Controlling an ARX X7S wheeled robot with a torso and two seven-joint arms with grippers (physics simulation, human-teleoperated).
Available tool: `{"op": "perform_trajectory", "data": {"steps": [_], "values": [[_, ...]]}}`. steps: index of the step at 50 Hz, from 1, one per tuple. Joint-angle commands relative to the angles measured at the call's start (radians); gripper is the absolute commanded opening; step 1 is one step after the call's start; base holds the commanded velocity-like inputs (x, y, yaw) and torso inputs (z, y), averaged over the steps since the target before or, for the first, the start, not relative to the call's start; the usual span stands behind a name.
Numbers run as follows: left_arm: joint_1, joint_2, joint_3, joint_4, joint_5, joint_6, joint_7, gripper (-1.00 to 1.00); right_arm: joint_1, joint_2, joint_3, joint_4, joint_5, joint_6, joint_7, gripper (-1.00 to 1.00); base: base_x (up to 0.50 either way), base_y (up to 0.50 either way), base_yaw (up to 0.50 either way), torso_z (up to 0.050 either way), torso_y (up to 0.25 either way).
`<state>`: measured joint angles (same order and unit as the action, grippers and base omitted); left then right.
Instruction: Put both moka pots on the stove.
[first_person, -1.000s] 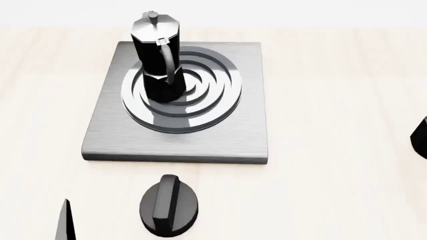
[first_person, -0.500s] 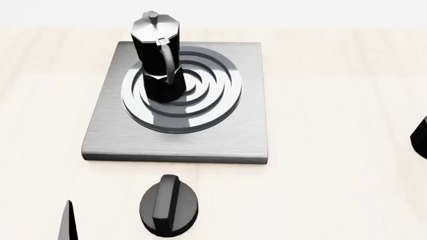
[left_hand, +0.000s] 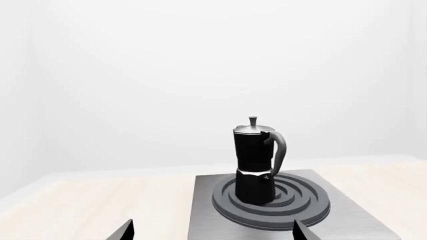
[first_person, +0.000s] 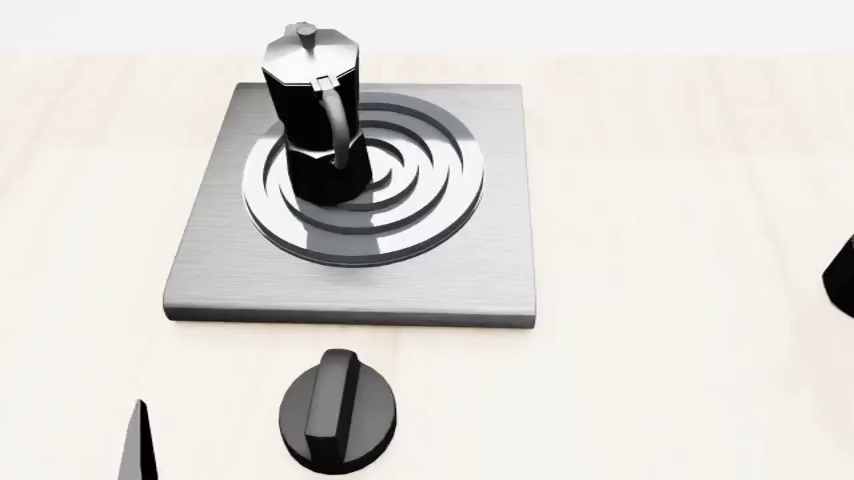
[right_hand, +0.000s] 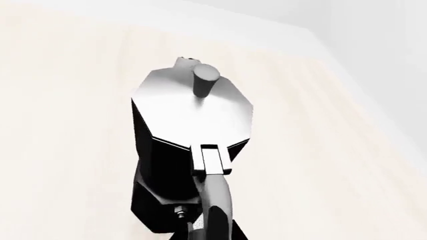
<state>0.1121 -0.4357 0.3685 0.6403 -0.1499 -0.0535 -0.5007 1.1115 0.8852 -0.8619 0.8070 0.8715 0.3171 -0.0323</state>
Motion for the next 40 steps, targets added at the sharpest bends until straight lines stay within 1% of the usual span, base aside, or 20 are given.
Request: {"op": "perform_trajectory", "data": {"steps": [1,10,18,24,27,31,37,40], "values": [[-0.001,-0.002,0.003,0.021,0.000,-0.021,-0.007,1.00,-0.045,0.048,0.021,-0.134,0.046,0.049,0.071,-1.00,0.00,0.00,0.00,0.000,0.000],[-0.004,-0.003,0.007,0.038,0.000,-0.040,-0.012,1.00,-0.054,0.066,0.030,-0.183,0.063,0.063,0.092,-1.00,0.00,0.00,0.00,0.000,0.000],[-0.007,-0.002,0.009,0.013,-0.001,-0.019,-0.008,1.00,-0.052,0.056,0.032,-0.181,0.055,0.042,0.082,-1.00,0.00,0.00,0.00,0.000,0.000],[-0.005,-0.003,0.006,-0.029,-0.003,0.024,0.000,1.00,-0.026,0.044,0.045,-0.215,0.047,0.001,0.070,-1.00,0.00,0.00,0.00,0.000,0.000],[-0.005,-0.003,0.003,-0.074,-0.005,0.068,0.009,1.00,0.002,0.021,0.063,-0.188,0.029,-0.061,0.055,-1.00,0.00,0.00,0.00,0.000,0.000],[-0.004,-0.004,0.002,-0.075,-0.006,0.072,0.009,1.00,0.033,-0.003,0.065,-0.161,-0.003,-0.109,0.043,-1.00,0.00,0.00,0.00,0.000,0.000],[-0.001,-0.005,0.002,-0.084,-0.005,0.084,0.008,1.00,0.052,-0.011,0.069,-0.195,-0.012,-0.116,0.066,-1.00,0.00,0.00,0.00,0.000,0.000],[0.000,-0.006,0.004,-0.075,-0.004,0.076,0.005,1.00,0.062,-0.030,0.067,-0.174,-0.026,-0.132,0.059,-1.00,0.00,0.00,0.00,0.000,0.000]]}}
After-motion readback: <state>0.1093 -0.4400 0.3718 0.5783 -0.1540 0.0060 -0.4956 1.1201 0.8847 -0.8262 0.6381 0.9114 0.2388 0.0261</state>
